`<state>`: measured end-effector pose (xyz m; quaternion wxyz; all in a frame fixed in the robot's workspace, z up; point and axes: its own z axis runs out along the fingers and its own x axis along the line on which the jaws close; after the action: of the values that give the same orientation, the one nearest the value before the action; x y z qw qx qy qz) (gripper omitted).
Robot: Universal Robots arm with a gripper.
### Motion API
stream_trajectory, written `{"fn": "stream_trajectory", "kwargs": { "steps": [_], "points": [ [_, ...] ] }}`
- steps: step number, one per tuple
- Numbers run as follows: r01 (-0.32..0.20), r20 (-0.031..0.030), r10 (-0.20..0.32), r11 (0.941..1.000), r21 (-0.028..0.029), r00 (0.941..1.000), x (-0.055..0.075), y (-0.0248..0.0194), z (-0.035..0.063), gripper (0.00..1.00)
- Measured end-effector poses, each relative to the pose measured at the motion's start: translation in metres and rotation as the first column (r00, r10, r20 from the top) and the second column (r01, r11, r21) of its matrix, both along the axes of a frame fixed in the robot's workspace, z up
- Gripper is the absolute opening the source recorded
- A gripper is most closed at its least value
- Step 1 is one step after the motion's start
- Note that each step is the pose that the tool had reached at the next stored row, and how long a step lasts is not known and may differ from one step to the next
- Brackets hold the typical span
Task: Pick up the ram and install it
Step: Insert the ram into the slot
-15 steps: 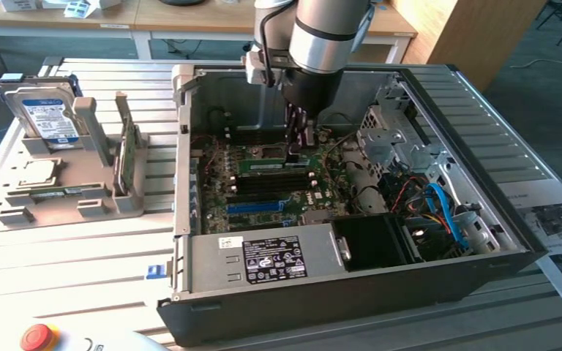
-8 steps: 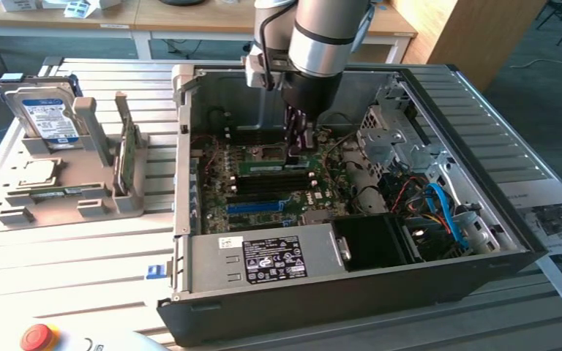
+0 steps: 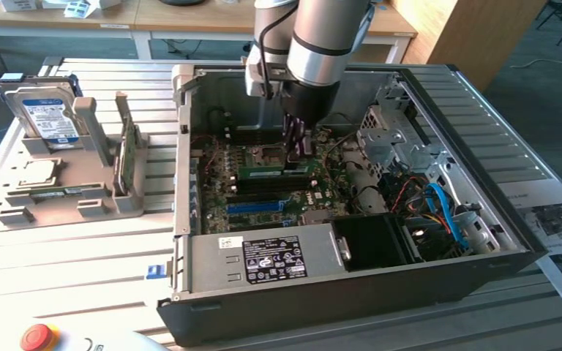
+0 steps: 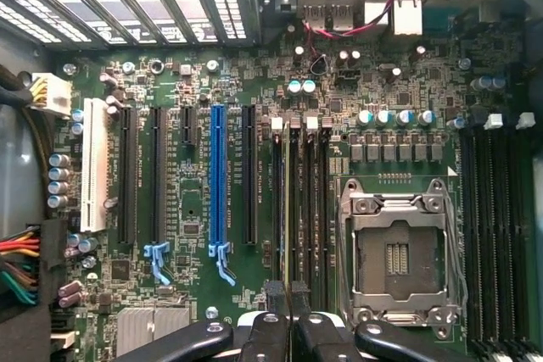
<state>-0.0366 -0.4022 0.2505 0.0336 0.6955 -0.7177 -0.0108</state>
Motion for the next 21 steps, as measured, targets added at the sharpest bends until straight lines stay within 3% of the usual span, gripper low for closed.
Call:
{"fn": "stream_trajectory", "kwargs": {
  "steps": [9,21],
  "points": [
    [0.000,0.0000,0.000,1.0000,-0.0002,1.0000,0.0000,0.0000,-0.0102,0.12],
    [0.000,0.0000,0.000,1.0000,-0.0002,1.0000,0.0027,-0.0001,-0.0107,0.12]
  ]
}}
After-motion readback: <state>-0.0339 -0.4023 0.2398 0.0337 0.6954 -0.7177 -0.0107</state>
